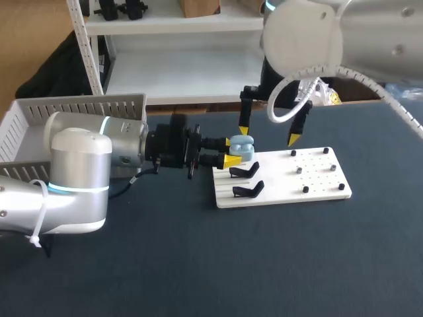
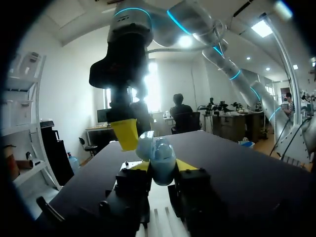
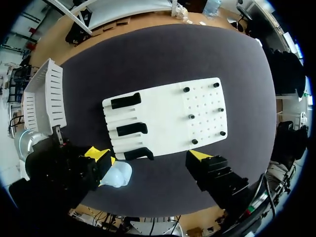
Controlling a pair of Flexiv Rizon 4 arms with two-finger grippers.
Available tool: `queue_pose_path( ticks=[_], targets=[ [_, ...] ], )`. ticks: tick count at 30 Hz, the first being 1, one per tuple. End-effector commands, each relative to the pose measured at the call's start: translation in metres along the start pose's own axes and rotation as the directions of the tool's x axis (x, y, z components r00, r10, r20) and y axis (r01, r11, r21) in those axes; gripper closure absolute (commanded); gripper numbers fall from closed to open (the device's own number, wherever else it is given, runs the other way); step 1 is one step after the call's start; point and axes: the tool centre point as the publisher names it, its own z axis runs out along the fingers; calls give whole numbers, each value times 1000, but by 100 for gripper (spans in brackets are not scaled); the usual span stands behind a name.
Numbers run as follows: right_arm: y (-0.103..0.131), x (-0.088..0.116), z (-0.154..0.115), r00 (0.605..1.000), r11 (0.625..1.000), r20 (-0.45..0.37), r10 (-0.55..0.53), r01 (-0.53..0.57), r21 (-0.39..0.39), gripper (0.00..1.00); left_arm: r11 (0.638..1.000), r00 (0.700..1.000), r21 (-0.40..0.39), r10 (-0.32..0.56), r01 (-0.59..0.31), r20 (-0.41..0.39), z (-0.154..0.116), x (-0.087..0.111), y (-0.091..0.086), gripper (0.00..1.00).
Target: Pick up each earbud case from the left stands, insert the matching earbuds, close the lid, and place the case in the box.
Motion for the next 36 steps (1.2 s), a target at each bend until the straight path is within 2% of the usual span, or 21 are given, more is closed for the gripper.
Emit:
queue_pose_path(
  ticks=[1, 4, 7, 11, 15, 20, 29, 36],
  targets=[
    [-9, 18, -4, 1000, 1000, 2, -5, 5, -27, 0, 1000, 1000, -1, 1, -1, 3, 0, 1, 0, 100],
    [-8, 23, -5, 1000, 999, 9, -12, 13, -35, 0, 1000, 1000, -1, 1, -1, 3, 0, 1, 0, 100],
    [-10, 21, -14, 998, 998, 67, -6, 11, -66, 0, 1000, 1000, -1, 1, -1, 3, 0, 1, 0, 100],
    [-14, 22, -38, 985, 987, 173, -1, 30, -161, 0, 1000, 1000, -1, 1, -1, 3, 0, 1, 0, 100],
    [-20, 28, -58, 969, 964, 245, -13, 77, -256, 0, 1000, 1000, -1, 1, -1, 3, 0, 1, 0, 100],
    [-31, 37, -74, 948, 934, 320, -1, 115, -339, 0, 993, 999, -109, 42, -44, -25, -40, -16, 12, 100],
    [-31, 37, -74, 948, 934, 320, -1, 115, -339, 0, 947, 990, -298, 96, -123, -104, -118, -55, 19, 100],
    [-31, 37, -74, 948, 934, 320, -1, 115, -339, 0, 900, 976, -408, 71, -150, -204, -167, -67, 28, 100]
  ],
)
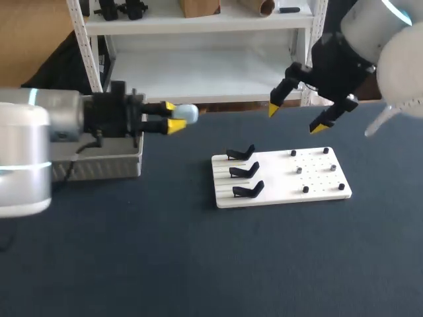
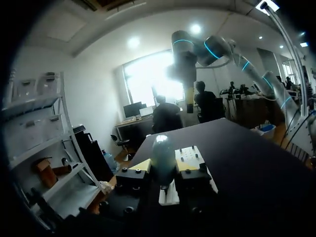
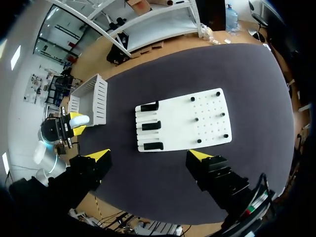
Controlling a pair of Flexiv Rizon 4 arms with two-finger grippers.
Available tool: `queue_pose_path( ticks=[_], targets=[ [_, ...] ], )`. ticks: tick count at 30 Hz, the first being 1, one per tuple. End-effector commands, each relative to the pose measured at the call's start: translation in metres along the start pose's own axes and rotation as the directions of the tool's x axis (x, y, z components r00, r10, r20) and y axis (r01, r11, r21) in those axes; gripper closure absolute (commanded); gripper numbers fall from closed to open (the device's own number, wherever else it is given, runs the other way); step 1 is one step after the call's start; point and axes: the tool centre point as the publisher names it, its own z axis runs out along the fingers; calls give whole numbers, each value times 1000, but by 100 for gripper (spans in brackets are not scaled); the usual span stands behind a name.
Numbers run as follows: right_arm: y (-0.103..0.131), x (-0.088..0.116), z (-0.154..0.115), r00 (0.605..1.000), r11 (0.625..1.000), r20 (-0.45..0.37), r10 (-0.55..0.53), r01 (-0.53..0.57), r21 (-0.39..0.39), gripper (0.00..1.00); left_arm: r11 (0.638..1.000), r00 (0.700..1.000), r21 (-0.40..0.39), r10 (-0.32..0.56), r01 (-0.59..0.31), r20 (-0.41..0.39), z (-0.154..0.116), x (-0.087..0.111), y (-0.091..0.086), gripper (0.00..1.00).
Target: Pick up each earbud case from the left stands, insert the matching earbuds, close the lid, and place the case in the box.
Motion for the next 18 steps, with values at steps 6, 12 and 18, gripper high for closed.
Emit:
queue_pose_path(
  ticks=[6, 12, 18],
  targets=[
    [0, 4, -1, 996, 1000, 84, 2, -2, 3, 0, 955, 991, -291, -87, 52, -106, -69, -5, 16, 100],
    [0, 4, -1, 996, 1000, 84, 2, -2, 3, 0, 896, 959, -418, -235, 151, -156, -97, 36, 39, 100],
    [0, 4, -1, 996, 1000, 84, 2, -2, 3, 0, 811, 928, -503, -371, 300, -45, -122, 80, 61, 100]
  ],
)
